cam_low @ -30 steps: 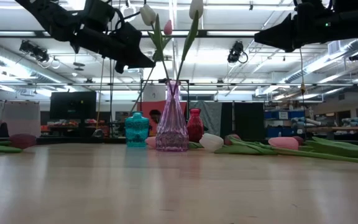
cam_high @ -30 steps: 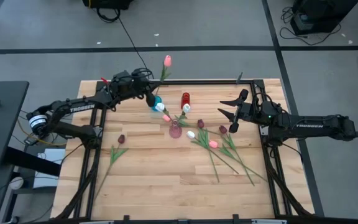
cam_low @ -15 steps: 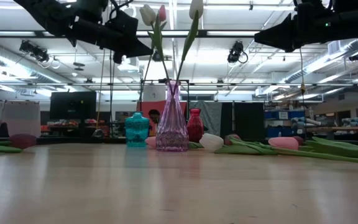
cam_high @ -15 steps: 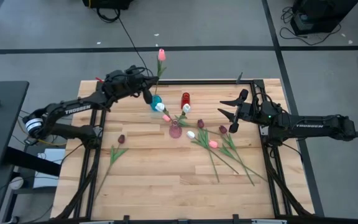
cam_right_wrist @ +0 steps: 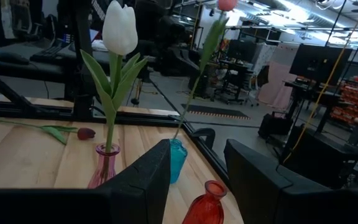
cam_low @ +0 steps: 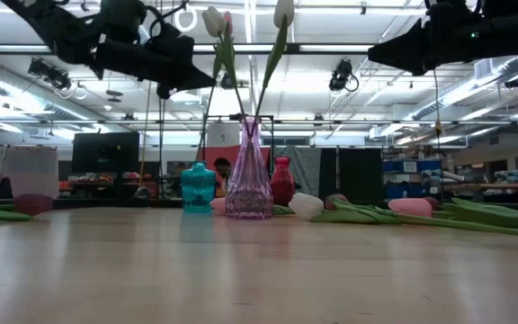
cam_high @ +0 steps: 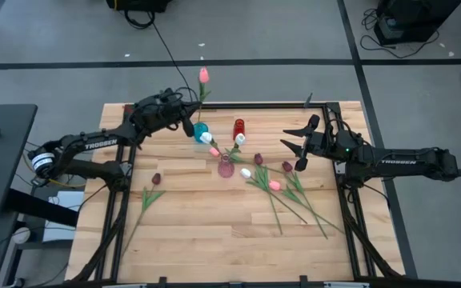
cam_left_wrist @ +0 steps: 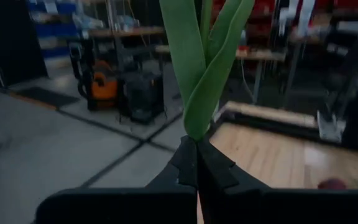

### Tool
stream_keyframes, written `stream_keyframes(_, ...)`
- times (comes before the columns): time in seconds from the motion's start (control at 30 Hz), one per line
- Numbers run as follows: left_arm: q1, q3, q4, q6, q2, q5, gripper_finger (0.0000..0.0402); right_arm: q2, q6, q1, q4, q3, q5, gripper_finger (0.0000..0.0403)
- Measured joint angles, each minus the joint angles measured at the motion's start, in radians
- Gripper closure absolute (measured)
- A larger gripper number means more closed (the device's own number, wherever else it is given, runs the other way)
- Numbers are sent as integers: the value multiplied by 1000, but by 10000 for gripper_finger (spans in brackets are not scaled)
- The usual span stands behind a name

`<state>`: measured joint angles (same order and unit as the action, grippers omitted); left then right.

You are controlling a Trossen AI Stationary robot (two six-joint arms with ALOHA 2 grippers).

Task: Sort flowers into vase by color
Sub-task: Put the left pink tulip into the blue vase, then put the left red tulip into the red vase

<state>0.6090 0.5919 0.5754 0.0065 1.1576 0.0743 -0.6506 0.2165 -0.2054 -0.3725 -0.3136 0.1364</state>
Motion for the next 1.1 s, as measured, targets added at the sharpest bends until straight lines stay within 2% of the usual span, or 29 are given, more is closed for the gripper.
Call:
stream_keyframes(0.13,0,-73,117,-30,0,-12,401,0,0,0,0,0,0,238)
stream_keyframes(0.33,-9,-137,122,-54,0,-15,400,0,0,0,0,0,0,238)
stream_keyframes(0.5,-31,-180,113,-82,0,-15,384,0,-2,0,0,0,0,238)
stream_keyframes(0.63,-52,-192,45,-93,0,-22,354,0,3,0,0,0,0,238)
stream_keyframes(0.83,-61,-192,-78,-136,0,-104,280,0,3,0,-3,0,0,238)
stream_keyframes(0.93,-61,-192,-145,-140,-5,-108,251,0,-4,0,-10,0,0,238)
stream_keyframes(1.1,-74,-192,-219,-88,-45,-115,230,0,-15,0,-12,0,0,238)
